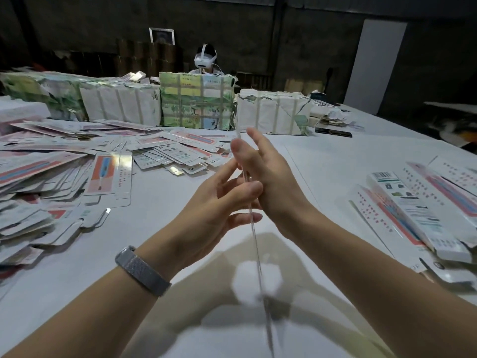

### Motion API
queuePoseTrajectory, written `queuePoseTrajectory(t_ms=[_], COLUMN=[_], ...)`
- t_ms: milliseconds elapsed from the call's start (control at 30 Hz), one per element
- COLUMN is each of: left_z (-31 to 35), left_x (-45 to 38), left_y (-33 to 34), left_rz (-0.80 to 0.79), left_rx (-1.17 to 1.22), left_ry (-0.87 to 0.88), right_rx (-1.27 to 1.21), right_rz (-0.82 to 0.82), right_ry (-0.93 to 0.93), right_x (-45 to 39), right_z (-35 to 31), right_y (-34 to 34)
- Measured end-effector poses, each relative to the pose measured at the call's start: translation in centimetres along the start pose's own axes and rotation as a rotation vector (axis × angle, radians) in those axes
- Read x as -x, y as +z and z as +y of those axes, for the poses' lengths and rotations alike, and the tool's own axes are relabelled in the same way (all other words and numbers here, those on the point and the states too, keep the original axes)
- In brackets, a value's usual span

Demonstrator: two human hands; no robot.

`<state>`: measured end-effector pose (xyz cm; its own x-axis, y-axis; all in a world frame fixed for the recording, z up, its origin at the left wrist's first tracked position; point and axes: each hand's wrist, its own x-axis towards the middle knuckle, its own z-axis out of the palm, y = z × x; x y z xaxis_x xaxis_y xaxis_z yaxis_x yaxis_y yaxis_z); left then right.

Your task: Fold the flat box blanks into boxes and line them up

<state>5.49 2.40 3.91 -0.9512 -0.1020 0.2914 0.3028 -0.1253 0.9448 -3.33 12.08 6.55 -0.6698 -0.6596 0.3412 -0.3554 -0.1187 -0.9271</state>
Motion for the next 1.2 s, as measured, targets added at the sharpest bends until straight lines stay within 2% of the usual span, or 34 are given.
queuePoseTrajectory(t_ms=[133, 300, 467, 567, 700, 800, 867, 1033, 1200], left_z=[0.6, 1.3, 1.7, 1.7, 1.9, 1.9, 1.9, 1.1, 0.9], left_x=[0.1, 0.9, 1.0, 0.8, 0.8, 0.9, 0.9, 0.8, 0.6], left_y=[-0.2, -0.4, -0.1, 0.2, 0.6, 0.9, 0.9, 1.2, 1.2], left_rz=[-0.080, -0.030, 0.041, 0.096, 0.208, 0.262, 0.272, 0.235, 0.174], left_rx=[0.102, 0.223, 0.101, 0.049, 0.100, 0.109, 0.077, 0.028, 0.030], left_ry=[-0.030, -0.109, -0.204, -0.243, -0.204, -0.208, -0.222, -0.198, -0.195], right_rx=[0.104, 0.399, 0.536, 0.535, 0.665, 0.581, 0.527, 0.727, 0.724], right_rz=[0.002, 0.072, -0.054, -0.138, -0.144, -0.122, -0.105, -0.086, -0.072], right_ry=[-0.049, -0.186, -0.066, 0.035, -0.013, -0.007, -0.010, -0.018, 0.001], right_x=[0.1, 0.2, 0.0, -0.1, 0.2, 0.2, 0.2, -0.1, 0.2], right_z=[-0.3, -0.3, -1.0, -1.6, -0.8, -0.6, -0.9, -1.4, -2.2], right_y=[-0.5, -2.0, -3.1, -3.7, -2.7, -2.4, -2.8, -3.1, -3.0])
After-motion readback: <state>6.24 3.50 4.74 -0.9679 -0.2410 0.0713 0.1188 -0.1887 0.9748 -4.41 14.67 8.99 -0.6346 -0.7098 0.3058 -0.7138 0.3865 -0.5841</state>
